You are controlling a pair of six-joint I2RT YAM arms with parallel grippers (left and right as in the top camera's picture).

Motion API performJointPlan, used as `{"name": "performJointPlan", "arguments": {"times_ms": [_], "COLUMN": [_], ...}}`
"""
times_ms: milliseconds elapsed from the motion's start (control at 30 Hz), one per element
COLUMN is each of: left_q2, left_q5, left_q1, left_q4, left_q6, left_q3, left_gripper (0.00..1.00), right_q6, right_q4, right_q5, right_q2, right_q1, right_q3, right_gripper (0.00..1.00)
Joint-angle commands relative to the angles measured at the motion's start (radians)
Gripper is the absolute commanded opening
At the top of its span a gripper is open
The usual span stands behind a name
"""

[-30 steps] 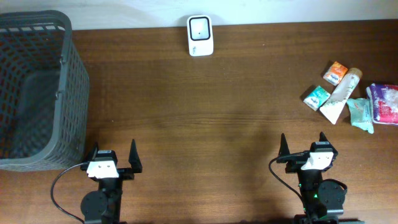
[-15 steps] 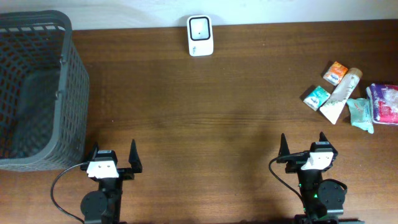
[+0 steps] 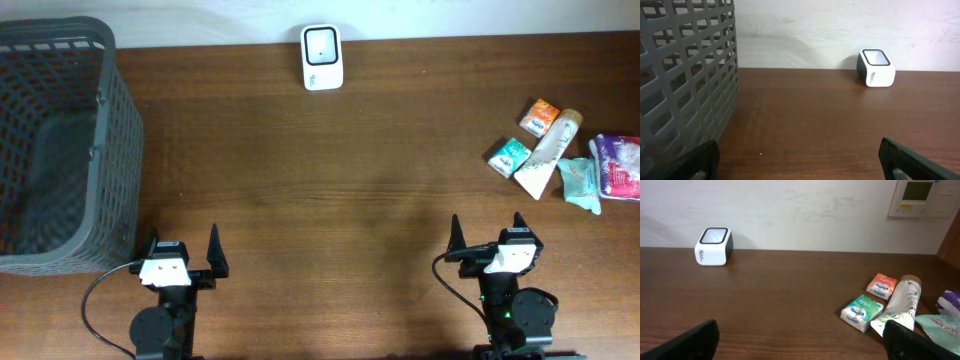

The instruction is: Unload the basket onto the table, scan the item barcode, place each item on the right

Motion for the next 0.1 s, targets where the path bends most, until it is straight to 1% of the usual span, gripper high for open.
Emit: {"name": "performJointPlan", "arguments": {"times_ms": [0,67], "left_q2": [-0.01,-0.01], "left_q5": [-0.003,-0.003], "left_q1": [-0.004,-0.004], "left_q4": [0.0,0.0], "left_q6": [0.015,0.015], "left_q3": [-0.008,-0.008], "left_gripper": [0.99,0.99], "right_q6": [0.001,0.001], "right_q4": [-0.003,-0.003], "right_q5": [0.008,0.008], "right_q2": [-0.006,-0.006], "right_q1": [-0.005,-0.005], "right_q3": [-0.009,-0.009], "right_gripper": [0.99,0.99]}}
